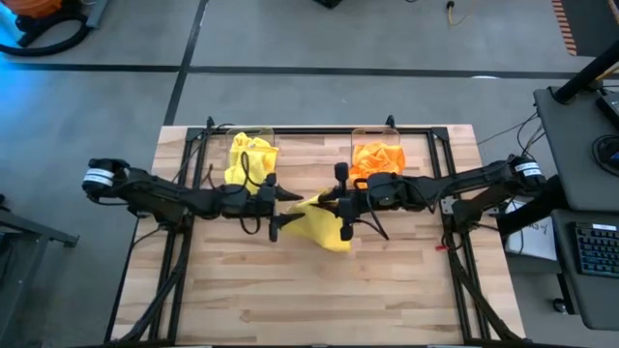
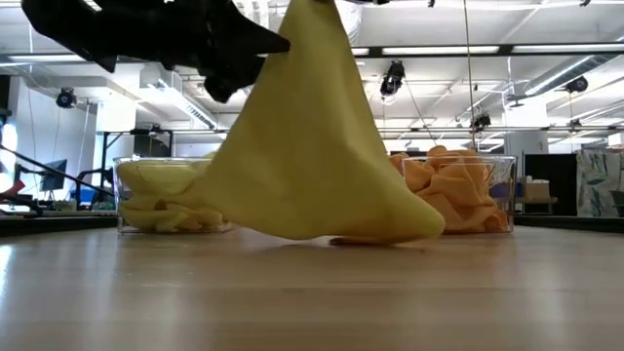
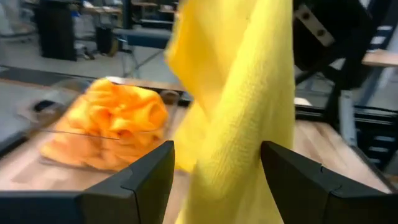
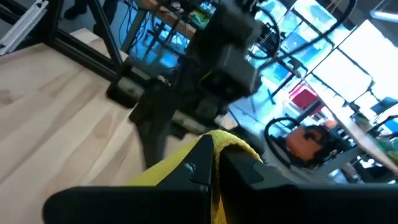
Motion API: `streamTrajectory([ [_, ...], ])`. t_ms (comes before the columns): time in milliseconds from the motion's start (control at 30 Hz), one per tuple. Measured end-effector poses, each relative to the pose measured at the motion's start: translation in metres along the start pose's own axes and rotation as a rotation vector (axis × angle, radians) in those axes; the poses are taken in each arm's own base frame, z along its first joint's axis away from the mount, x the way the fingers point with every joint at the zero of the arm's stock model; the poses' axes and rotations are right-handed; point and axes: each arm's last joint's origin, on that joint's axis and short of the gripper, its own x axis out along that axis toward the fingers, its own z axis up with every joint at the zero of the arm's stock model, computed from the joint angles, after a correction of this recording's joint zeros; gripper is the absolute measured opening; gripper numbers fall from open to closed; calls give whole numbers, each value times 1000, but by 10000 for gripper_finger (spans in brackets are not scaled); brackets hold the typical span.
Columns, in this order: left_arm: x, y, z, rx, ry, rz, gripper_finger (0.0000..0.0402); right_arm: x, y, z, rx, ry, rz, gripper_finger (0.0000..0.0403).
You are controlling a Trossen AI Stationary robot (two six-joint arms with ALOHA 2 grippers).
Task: Sort microfiber towel by color & place in baskets
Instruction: Put the yellow microfiber cloth into the left transparent bin
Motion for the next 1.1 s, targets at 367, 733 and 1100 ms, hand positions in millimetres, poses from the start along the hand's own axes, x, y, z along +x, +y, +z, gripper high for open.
streamTrajectory([
  [367,20,-5,-15,-101,57,-71,207,0,1,2,-14,-28,38,9],
  [733,36,-10,-12,-72,66,-118,52,0,1,1,-6,-26,34,9],
  [1100,30,-15,2,-64,-2,-188,2,2,-3,1,120,-36,-12,9],
])
